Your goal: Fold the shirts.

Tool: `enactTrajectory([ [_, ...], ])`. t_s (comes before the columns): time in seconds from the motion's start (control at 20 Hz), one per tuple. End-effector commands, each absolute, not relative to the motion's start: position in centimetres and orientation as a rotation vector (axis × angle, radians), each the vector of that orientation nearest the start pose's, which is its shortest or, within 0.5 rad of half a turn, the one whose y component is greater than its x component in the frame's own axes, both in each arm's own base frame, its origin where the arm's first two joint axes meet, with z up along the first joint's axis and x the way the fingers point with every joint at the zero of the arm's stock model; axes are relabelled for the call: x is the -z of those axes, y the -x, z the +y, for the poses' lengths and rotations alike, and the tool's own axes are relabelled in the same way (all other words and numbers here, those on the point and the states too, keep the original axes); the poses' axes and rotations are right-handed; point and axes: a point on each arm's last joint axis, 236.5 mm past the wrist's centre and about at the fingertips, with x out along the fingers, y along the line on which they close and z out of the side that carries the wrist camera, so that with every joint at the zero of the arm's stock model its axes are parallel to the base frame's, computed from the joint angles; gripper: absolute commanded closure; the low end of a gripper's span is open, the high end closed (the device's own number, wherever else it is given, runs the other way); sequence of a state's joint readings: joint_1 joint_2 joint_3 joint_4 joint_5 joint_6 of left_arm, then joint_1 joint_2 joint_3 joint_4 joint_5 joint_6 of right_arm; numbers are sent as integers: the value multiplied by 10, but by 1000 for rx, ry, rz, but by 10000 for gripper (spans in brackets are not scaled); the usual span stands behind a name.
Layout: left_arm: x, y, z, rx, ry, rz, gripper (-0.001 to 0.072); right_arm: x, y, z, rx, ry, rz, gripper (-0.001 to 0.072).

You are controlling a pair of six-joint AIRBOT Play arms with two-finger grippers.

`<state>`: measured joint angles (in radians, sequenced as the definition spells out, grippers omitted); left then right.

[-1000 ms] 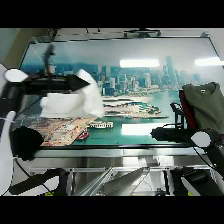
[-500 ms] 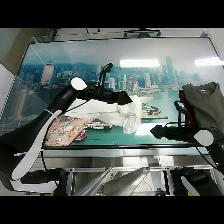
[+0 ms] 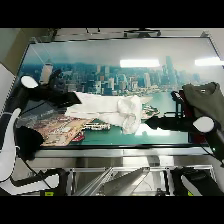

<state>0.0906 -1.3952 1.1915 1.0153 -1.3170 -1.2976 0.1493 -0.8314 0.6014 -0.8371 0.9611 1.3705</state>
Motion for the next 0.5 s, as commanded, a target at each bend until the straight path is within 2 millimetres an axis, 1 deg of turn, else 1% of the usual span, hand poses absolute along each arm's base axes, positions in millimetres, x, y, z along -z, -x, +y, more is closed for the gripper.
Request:
enactTrajectory([
  [0.0,29,-364,-13,269,459,1341,-10,-19,-310,216,-702,-518,1074,227],
  [0.05,31,-373,-5,264,493,1287,-10,-11,-320,227,-718,-531,1113,237],
  [0.15,31,-393,3,282,533,1209,-9,3,-335,252,-758,-517,1171,237],
  [0.25,40,-409,9,300,524,1207,-9,17,-347,272,-780,-498,1203,237],
  [0.3,45,-418,12,309,515,1209,-9,23,-355,279,-786,-493,1213,237],
  [0.4,53,-437,14,325,506,1215,7,33,-369,285,-786,-492,1224,238],
  [0.45,59,-442,14,337,511,1230,8,38,-374,288,-776,-510,1241,238],
])
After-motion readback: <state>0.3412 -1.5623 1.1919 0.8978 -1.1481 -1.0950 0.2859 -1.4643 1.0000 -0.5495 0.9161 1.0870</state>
